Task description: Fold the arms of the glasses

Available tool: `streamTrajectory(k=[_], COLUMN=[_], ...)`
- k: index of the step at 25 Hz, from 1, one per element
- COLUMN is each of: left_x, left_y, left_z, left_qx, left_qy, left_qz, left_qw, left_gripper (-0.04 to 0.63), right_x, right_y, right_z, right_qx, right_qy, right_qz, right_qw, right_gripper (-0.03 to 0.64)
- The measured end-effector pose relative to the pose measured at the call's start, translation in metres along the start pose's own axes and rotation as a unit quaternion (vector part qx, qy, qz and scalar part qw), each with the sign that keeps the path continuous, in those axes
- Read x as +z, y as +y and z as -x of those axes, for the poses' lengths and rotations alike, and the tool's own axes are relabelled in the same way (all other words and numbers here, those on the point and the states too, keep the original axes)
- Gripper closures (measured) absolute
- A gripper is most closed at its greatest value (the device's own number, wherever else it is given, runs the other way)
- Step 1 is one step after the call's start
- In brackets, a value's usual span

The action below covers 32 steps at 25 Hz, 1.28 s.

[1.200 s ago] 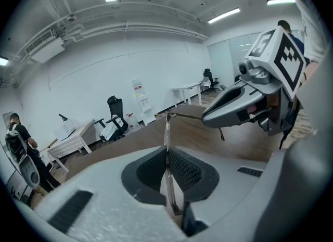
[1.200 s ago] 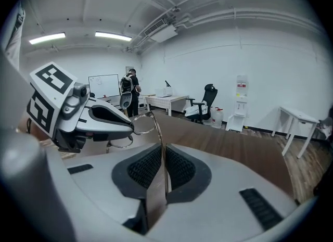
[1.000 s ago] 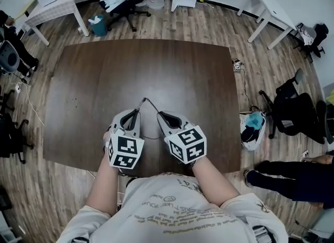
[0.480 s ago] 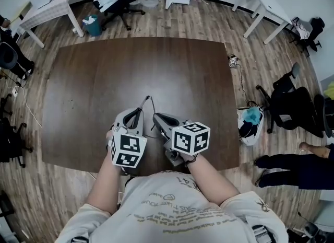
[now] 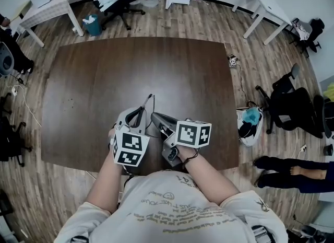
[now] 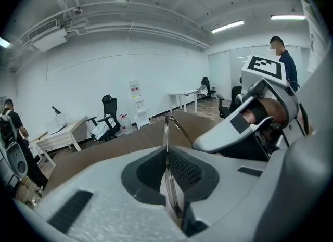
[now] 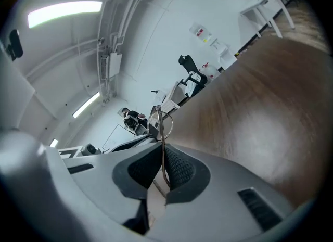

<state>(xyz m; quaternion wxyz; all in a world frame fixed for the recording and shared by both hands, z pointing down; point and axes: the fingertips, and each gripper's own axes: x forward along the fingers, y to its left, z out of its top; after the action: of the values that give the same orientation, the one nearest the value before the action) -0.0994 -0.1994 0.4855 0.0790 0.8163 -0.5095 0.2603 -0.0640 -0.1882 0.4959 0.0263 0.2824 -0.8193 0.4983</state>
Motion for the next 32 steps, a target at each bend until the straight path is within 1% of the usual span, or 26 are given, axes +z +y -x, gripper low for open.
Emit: streamTrajectory(k=[3, 6, 16, 19, 22, 23, 24, 25, 28, 32], left_x=[0.001, 0.001, 0.002, 0.001, 0.0, -0.001, -0.003, -0.005, -0.01, -0.012], left_y=[-0.005, -0.008, -0.01, -0.008, -0.005, -0.003, -0.001, 0.002, 0.013, 0.033], left_z=[-0.002, -0.004, -0.004, -0.004, -0.004, -0.004, -0.003, -0.002, 0.0, 0.004], left_qx=[-0.003, -0.006, -0.013, -0.009, -0.001, 0.003, 0.007, 0.011, 0.026, 0.057], left_qy=[0.0, 0.0, 0.0, 0.001, 0.003, 0.003, 0.003, 0.003, 0.005, 0.001], left_qz=[-0.001, -0.002, -0.004, -0.003, -0.002, -0.001, 0.002, 0.005, 0.02, 0.046], left_qw=[1.0, 1.0, 0.9999, 1.0, 1.0, 1.0, 1.0, 0.9999, 0.9994, 0.9973], left_gripper=[0.566, 0.566, 0.566, 0.566, 0.566, 0.566, 0.566, 0.566, 0.566, 0.566], right_x=[-0.002, -0.003, -0.003, -0.003, 0.0, 0.0, 0.0, 0.0, 0.002, 0.006], right_y=[0.001, 0.001, 0.004, 0.004, 0.003, 0.003, 0.002, 0.002, 0.002, 0.01], right_z=[-0.002, -0.005, -0.007, -0.008, -0.006, -0.006, -0.006, -0.006, -0.003, 0.003], right_qx=[0.016, 0.025, 0.032, 0.031, 0.027, 0.027, 0.027, 0.026, 0.019, 0.017], right_qy=[-0.001, 0.003, 0.0, -0.002, -0.02, -0.026, -0.029, -0.031, -0.038, -0.046], right_qz=[-0.046, -0.072, -0.088, -0.075, -0.04, -0.028, -0.019, -0.013, 0.006, 0.031], right_qw=[0.999, 0.997, 0.996, 0.997, 0.999, 0.999, 0.999, 0.999, 0.999, 0.998], right_gripper=[0.591, 0.591, 0.591, 0.589, 0.586, 0.558, 0.489, 0.466, 0.459, 0.459])
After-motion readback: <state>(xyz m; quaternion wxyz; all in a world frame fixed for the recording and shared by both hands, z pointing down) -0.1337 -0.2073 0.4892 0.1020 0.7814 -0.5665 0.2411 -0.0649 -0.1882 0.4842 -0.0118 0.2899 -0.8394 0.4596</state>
